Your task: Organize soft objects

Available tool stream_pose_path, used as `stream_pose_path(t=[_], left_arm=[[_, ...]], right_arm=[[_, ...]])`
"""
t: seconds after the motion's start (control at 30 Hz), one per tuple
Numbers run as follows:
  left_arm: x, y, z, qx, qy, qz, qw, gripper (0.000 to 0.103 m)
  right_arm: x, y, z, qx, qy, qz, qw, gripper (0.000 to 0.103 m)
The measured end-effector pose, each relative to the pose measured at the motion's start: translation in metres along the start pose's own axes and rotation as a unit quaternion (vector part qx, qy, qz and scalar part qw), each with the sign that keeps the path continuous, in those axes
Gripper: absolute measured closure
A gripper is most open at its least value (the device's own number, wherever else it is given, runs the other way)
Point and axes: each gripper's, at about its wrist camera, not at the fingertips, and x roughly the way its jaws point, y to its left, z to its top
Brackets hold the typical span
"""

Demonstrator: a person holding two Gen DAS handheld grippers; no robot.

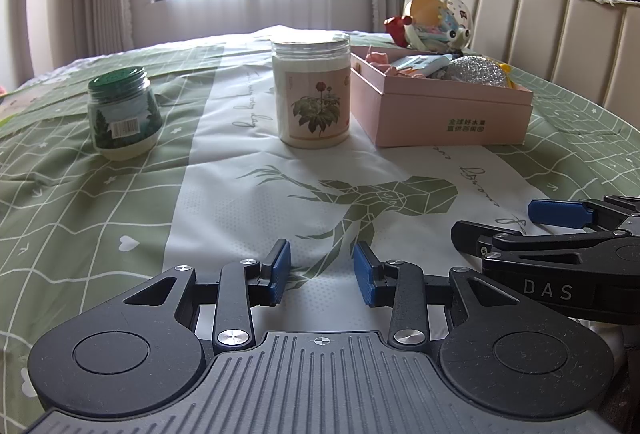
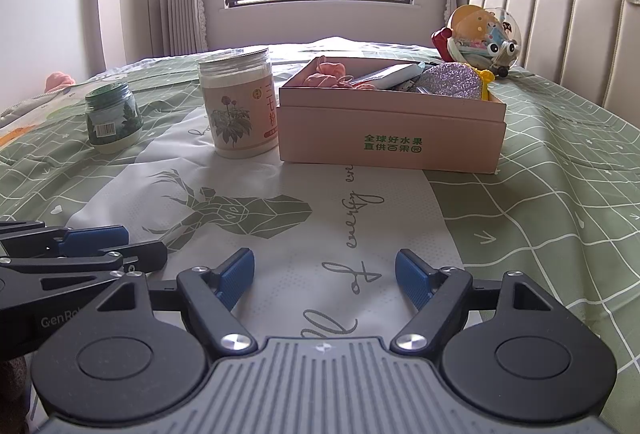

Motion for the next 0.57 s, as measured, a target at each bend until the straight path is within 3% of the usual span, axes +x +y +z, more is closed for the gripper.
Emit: stream_pose_path(t=[0.57], left_arm=[[-0.0004, -0.0006, -0.0001, 0.001, 0.002, -0.004, 1.0, 0.064]], right_arm=[[0.0001, 0.0012, 0.0008, 0.001, 0.001, 0.001, 1.0, 0.024]])
